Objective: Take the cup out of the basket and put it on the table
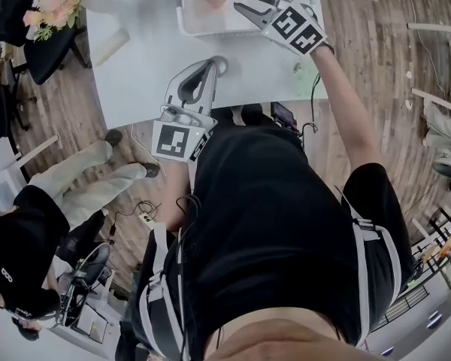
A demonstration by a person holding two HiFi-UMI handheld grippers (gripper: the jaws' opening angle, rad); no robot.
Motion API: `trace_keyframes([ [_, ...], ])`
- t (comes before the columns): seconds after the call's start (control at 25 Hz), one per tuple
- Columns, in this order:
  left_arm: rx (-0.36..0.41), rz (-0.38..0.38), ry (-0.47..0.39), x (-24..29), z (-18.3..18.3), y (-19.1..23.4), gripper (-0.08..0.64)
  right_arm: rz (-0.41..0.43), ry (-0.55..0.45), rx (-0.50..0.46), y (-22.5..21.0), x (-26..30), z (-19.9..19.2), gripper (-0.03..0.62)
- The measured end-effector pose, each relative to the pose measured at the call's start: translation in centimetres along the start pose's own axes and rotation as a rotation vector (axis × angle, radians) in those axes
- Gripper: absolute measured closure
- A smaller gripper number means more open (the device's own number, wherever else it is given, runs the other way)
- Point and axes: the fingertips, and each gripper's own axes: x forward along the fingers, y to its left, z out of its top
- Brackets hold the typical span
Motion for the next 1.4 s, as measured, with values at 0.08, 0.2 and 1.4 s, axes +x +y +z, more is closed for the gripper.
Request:
trace_keyframes([
  [0.08, 0.003, -0.002, 0.007, -0.1, -0.2, -0.1, 0.538, 0.021, 0.033, -0.028, -0.3, 1.2, -0.4, 0.514],
  [0.2, -0.002, 0.004, 0.017, -0.4, -0.5, -0.1, 0.538, 0.051, 0.086, -0.076, -1.0, 3.0, -1.0, 0.506],
  [1.4, -0.068, 0.122, 0.053, -4.0, -3.1, 5.0, 0.538, 0.286, 0.492, -0.391, 1.2, 16.3, -9.9, 0.488],
])
